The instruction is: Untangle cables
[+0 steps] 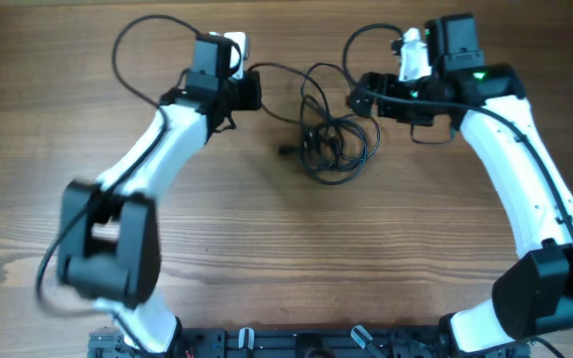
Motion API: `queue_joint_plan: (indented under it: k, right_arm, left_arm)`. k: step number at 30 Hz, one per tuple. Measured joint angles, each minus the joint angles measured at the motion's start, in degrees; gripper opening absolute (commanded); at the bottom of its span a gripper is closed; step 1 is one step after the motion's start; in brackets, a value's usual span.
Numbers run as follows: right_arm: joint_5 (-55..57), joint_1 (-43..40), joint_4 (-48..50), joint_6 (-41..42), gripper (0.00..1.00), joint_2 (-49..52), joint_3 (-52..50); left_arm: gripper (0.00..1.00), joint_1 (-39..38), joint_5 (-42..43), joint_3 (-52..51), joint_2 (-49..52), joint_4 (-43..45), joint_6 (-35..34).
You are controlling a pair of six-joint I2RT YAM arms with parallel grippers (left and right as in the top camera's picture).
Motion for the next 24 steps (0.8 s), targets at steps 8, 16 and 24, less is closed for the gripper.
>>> queue_joint_plan:
  k: [8, 16, 24]
  right_arm:
    - [-1.1, 3.1, 7.9, 1.9, 0.9, 8.8, -0.3]
    - [0.1, 3.1, 9.8, 7.5, 0.86, 8.9, -0.4]
    - [0.2, 3.1, 9.5, 7.6, 0.85, 14.1, -0.4]
  left_arm:
    - [0.04, 0.6, 22.6, 0.0, -20.6, 1.1, -14.1]
    - [0.04, 2.9, 35.0, -0.5, -21.2, 31.1, -38.9]
    - [0.04, 7.6, 34.2, -0.6, -21.7, 53.2, -62.9]
